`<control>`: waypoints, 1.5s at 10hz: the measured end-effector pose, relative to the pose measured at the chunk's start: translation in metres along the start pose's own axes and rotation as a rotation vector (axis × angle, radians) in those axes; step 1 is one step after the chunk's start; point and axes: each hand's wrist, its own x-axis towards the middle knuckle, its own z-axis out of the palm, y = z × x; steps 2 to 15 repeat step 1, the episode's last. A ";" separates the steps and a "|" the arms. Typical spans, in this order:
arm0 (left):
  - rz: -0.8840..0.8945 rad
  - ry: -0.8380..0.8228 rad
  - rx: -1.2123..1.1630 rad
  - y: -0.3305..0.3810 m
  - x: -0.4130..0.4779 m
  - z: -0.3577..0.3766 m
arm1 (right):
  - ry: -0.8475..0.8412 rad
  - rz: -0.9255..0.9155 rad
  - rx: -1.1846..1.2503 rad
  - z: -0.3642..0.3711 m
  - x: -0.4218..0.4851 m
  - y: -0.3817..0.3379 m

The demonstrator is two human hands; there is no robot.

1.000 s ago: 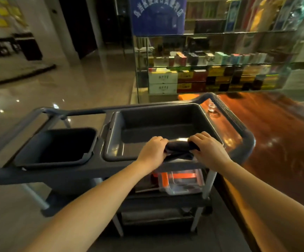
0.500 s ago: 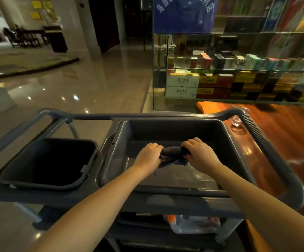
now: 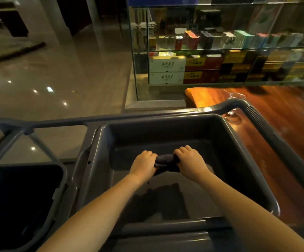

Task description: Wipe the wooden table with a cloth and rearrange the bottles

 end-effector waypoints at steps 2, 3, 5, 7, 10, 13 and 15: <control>-0.039 -0.132 0.038 -0.003 0.008 0.015 | -0.143 0.079 -0.010 0.015 0.004 0.005; -0.039 -0.132 0.038 -0.003 0.008 0.015 | -0.143 0.079 -0.010 0.015 0.004 0.005; -0.039 -0.132 0.038 -0.003 0.008 0.015 | -0.143 0.079 -0.010 0.015 0.004 0.005; -0.039 -0.132 0.038 -0.003 0.008 0.015 | -0.143 0.079 -0.010 0.015 0.004 0.005; -0.039 -0.132 0.038 -0.003 0.008 0.015 | -0.143 0.079 -0.010 0.015 0.004 0.005; -0.039 -0.132 0.038 -0.003 0.008 0.015 | -0.143 0.079 -0.010 0.015 0.004 0.005; -0.039 -0.132 0.038 -0.003 0.008 0.015 | -0.143 0.079 -0.010 0.015 0.004 0.005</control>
